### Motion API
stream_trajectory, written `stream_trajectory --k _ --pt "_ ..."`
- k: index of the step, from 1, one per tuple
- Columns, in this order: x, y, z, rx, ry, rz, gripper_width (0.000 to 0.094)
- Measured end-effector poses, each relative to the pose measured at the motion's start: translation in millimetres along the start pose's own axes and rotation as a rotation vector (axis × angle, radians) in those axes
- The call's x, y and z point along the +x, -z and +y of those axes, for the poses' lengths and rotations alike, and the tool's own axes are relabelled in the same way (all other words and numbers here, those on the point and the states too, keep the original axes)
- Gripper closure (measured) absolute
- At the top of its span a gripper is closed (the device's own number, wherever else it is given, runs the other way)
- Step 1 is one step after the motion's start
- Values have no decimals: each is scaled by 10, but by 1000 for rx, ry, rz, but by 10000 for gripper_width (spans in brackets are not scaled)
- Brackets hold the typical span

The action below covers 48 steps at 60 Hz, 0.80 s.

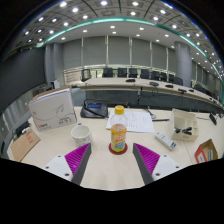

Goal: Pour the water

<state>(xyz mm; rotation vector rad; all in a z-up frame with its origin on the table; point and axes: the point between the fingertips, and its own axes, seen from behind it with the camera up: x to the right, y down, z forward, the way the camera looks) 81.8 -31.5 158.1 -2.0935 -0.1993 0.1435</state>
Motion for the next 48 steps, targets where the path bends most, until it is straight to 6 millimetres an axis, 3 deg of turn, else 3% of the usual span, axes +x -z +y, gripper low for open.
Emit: stream_trajectory --k 10,20,32,48 --pt "-337 1161 100 -16 29 36 74" --pt "-747 2024 315 -42 22 26 74" --pt "-1060 2595 418 -37 45 34 81" --pt "-1201 2932 347 -17 33 43 78"
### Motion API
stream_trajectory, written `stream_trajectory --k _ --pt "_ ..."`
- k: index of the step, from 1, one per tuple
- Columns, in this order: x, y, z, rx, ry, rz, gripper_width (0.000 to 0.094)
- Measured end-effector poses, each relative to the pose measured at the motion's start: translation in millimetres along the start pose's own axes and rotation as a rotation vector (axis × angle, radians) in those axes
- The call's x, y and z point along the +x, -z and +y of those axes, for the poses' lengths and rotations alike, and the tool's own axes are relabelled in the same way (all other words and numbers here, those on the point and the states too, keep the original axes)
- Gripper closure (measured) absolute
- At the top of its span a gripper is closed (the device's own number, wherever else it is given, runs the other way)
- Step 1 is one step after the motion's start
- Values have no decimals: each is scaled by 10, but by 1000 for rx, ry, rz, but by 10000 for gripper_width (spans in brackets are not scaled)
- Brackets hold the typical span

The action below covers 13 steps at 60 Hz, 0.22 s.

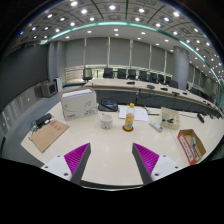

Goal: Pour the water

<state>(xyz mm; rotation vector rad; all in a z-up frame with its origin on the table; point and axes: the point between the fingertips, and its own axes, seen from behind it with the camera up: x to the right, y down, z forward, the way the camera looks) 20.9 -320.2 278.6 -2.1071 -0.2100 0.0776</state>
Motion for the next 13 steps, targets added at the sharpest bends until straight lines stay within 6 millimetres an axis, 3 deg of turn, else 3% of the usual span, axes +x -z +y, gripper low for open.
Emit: stream_trajectory --k 13 --pt "57 60 7 22 7 38 78"
